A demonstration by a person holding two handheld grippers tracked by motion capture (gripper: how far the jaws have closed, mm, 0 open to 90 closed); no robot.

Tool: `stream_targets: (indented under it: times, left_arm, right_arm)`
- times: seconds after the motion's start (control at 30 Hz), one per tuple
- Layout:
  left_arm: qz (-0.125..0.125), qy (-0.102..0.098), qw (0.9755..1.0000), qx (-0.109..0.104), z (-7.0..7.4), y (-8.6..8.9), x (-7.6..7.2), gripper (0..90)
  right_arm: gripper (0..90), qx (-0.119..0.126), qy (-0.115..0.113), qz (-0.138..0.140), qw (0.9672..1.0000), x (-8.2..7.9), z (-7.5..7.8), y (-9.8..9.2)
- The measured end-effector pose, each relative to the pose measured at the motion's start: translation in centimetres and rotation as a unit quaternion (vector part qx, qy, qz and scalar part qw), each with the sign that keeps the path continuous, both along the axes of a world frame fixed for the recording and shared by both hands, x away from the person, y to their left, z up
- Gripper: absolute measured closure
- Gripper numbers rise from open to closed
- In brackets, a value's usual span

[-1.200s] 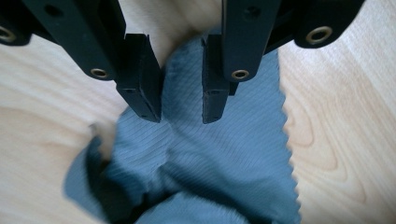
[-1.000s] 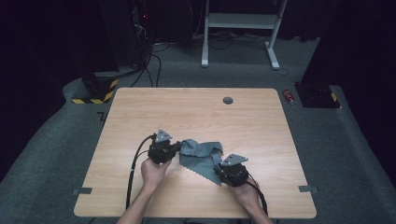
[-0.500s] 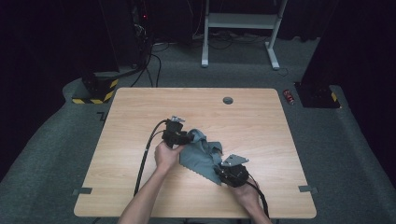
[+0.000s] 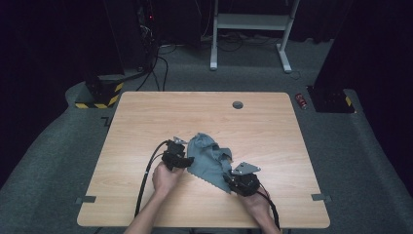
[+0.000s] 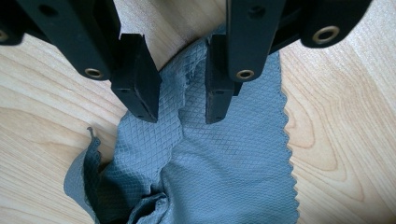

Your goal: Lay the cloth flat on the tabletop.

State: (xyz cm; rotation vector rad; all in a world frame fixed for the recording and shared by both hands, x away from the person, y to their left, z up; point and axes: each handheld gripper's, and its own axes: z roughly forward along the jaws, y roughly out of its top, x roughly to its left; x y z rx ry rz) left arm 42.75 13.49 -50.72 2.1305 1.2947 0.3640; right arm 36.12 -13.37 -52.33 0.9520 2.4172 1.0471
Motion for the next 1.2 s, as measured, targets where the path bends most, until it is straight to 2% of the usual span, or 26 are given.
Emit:
stream_targets:
  times: [0.1,0.17,0.2,0.3,0.37,0.4,0.43,0.47,0.5,0.57,0.6,0.63,0.67,0.7,0.73,0.77,0.8,0.87,0.97,1.0,1.03,1.07,1.1,1.13,1.17,1.2]
  left_arm:
    - [-0.006,0.0,1.0,0.008,0.1,-0.3,0.0,67.2]
    - [-0.019,0.004,0.9998,0.009,0.2,-0.5,0.0,75.7]
    - [-0.031,0.016,0.9994,0.005,0.3,-0.8,0.1,80.1]
    - [-0.04,0.023,0.9989,-0.007,0.4,-0.7,0.3,88.2]
    - [-0.043,0.015,0.9988,-0.015,0.8,-0.8,0.3,88.8]
    - [-0.05,0.001,0.9983,-0.029,1.6,-1.0,0.0,88.8]
    - [-0.05,0.001,0.9983,-0.029,1.6,-1.0,0.0,88.9]
    - [-0.065,-0.009,0.9971,-0.038,2.6,-1.7,-0.2,88.8]
    - [-0.065,-0.009,0.9971,-0.038,2.6,-1.7,-0.2,88.7]
    - [-0.093,-0.022,0.9945,-0.043,4.0,-3.2,-0.5,88.4]
    - [-0.102,-0.023,0.9934,-0.046,4.4,-3.8,-0.6,88.3]
    - [-0.102,-0.023,0.9934,-0.046,4.4,-3.8,-0.6,88.2]
    - [-0.122,-0.02,0.9914,-0.044,4.6,-5.3,-0.4,88.2]
    - [-0.122,-0.02,0.9914,-0.044,4.6,-5.3,-0.4,88.2]
    - [-0.134,-0.009,0.99,-0.041,4.2,-6.8,-0.1,88.2]
    - [-0.134,-0.009,0.99,-0.041,4.2,-6.8,-0.1,88.2]
    - [-0.14,0.005,0.9892,-0.044,3.2,-8.1,0.4,88.2]
    - [-0.142,0.018,0.989,-0.039,2.0,-9.4,0.8,88.2]
    - [-0.147,0.026,0.9881,-0.034,1.4,-9.8,0.9,83.6]
    - [-0.148,0.024,0.988,-0.04,1.5,-9.7,0.9,83.6]
    - [-0.142,0.02,0.9885,-0.048,1.7,-9.6,0.8,79.2]
    - [-0.137,0.005,0.989,-0.055,2.6,-8.8,0.4,74.0]
    - [-0.137,0.005,0.989,-0.055,2.6,-8.8,0.4,73.1]
    - [-0.131,-0.013,0.9892,-0.064,3.7,-7.8,0.0,72.8]
    - [-0.131,-0.013,0.9892,-0.064,3.7,-7.8,0.0,72.8]
    - [-0.121,-0.028,0.9902,-0.064,4.4,-6.8,-0.3,72.8]
  right_arm:
    - [65.3,0.0,0.0,0.0,1.0,0.0,0.0,0.0]
    - [65.3,0.0,0.0,0.0,1.0,0.0,0.0,0.0]
    - [65.3,0.0,0.0,-0.001,1.0,0.0,0.0,0.0]
    - [65.3,0.001,0.0,-0.001,1.0,0.0,0.0,0.0]
    - [65.3,0.0,0.001,-0.001,1.0,0.0,0.0,0.0]
    - [65.3,0.0,0.001,-0.001,1.0,0.0,0.0,0.0]
    - [65.3,0.0,0.001,-0.001,1.0,0.0,0.0,0.0]
    - [65.3,0.001,0.001,-0.001,1.0,0.0,0.0,0.0]
    - [65.3,0.001,0.001,-0.001,1.0,0.0,0.0,0.0]
    - [65.3,0.0,0.001,-0.002,1.0,0.0,0.0,0.0]
    - [65.3,0.001,0.001,-0.002,1.0,0.0,0.0,0.0]
    - [65.3,0.001,0.001,-0.002,1.0,0.0,0.0,0.0]
    - [65.3,0.001,0.001,-0.002,1.0,0.0,0.0,0.0]
    - [65.3,0.001,0.001,-0.002,1.0,0.0,0.0,0.0]
    - [65.3,0.002,0.001,-0.002,1.0,0.0,0.0,0.0]
    - [65.3,0.002,0.001,-0.002,1.0,0.0,0.0,0.0]
    - [65.3,0.002,0.001,-0.002,1.0,0.0,0.0,0.0]
    - [65.3,0.002,0.001,-0.002,1.0,0.0,0.0,0.0]
    - [65.3,0.002,0.001,-0.002,1.0,0.0,0.0,0.0]
    - [65.3,0.001,0.001,-0.001,1.0,0.0,0.0,0.0]
    - [65.3,0.002,0.001,-0.002,1.0,0.0,0.0,0.0]
    - [65.3,0.002,0.001,-0.002,1.0,0.0,0.0,0.0]
    - [65.3,0.002,0.001,-0.002,1.0,0.0,0.0,0.0]
    - [65.3,0.002,0.001,-0.002,1.0,0.0,0.0,0.0]
    - [65.3,0.002,0.001,-0.002,1.0,0.0,0.0,0.0]
    - [65.3,0.001,0.001,-0.002,1.0,0.0,0.0,0.0]
